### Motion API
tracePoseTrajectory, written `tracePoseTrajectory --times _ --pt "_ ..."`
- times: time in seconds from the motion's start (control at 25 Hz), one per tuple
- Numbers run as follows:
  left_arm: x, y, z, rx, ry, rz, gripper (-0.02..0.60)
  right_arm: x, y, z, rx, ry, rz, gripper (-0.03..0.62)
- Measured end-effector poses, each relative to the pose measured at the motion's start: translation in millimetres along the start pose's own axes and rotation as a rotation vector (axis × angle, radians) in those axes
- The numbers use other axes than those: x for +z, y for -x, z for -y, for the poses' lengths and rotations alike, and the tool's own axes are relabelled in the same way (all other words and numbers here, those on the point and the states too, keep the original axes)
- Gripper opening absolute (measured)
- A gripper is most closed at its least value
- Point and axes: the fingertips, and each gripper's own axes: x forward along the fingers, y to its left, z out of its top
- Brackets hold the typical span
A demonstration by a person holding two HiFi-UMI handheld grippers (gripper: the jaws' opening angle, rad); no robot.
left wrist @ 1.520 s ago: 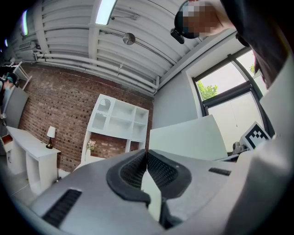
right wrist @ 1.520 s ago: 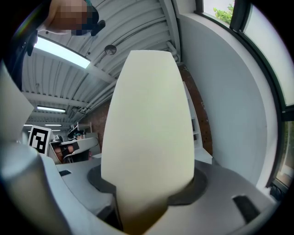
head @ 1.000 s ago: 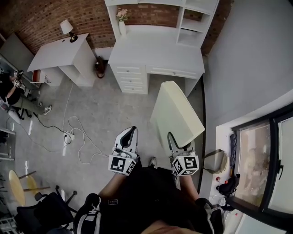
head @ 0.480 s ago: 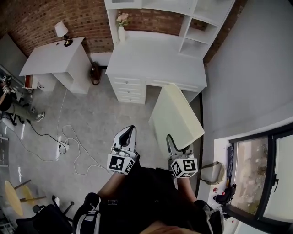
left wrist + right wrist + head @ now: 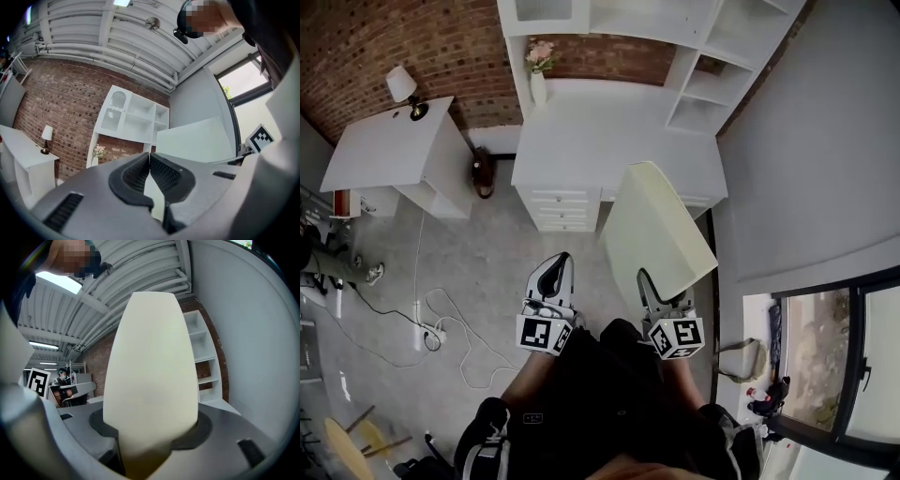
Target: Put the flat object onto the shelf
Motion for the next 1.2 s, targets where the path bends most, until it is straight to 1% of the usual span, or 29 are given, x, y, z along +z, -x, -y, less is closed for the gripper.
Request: tracePoseTrajectory --times 0.16,0.28,0.4,0.52,0.6,0.72,0.84,0.96,1.08,1.2 --pt "-13.5 -31.4 -24.1 0.026 0.039 -0.017 0.011 -0.6 -42.2 14.5 0.002 0.005 -0.032 0.287" --pt "-27.3 -68.4 -44.4 0.026 0.051 -0.048 0.011 1.0 -86.4 31.8 0.006 -0.001 -0.037 0.287" --pt "-30.9 -115.0 -62.8 0.033 0.039 -0.047 0.011 7.9 -137.6 55.8 0.025 0.008 -0.031 0.287" --pt "-30.3 -163.0 -81.7 0.056 0.019 -0.041 0.011 16.5 -184.3 80.5 0.049 0.002 -0.017 0.287" --pt "-24.4 -197.8 -95.2 0.075 0.01 -0.029 0.011 26.8 -218.1 96.8 0.074 -0.001 -0.009 0.287" --pt "-9.7 -252.6 -110.8 0.086 -0.013 -0.009 0.011 52.9 -265.6 120.0 0.114 0.025 0.023 0.287" --pt "1.6 -293.9 -117.8 0.093 -0.025 0.007 0.011 75.0 -297.1 144.8 0.132 0.056 0.044 0.287" --pt "6.8 -322.1 -128.1 0.112 -0.032 0.007 0.011 90.0 -323.8 163.7 0.13 0.071 0.045 0.287" --pt "4.0 -345.8 -140.0 0.115 -0.045 -0.011 0.011 97.4 -343.0 174.9 0.127 0.071 0.051 0.287" --pt "0.9 -367.3 -153.5 0.095 -0.04 -0.016 0.011 104.3 -360.8 178.2 0.118 0.079 0.059 0.287"
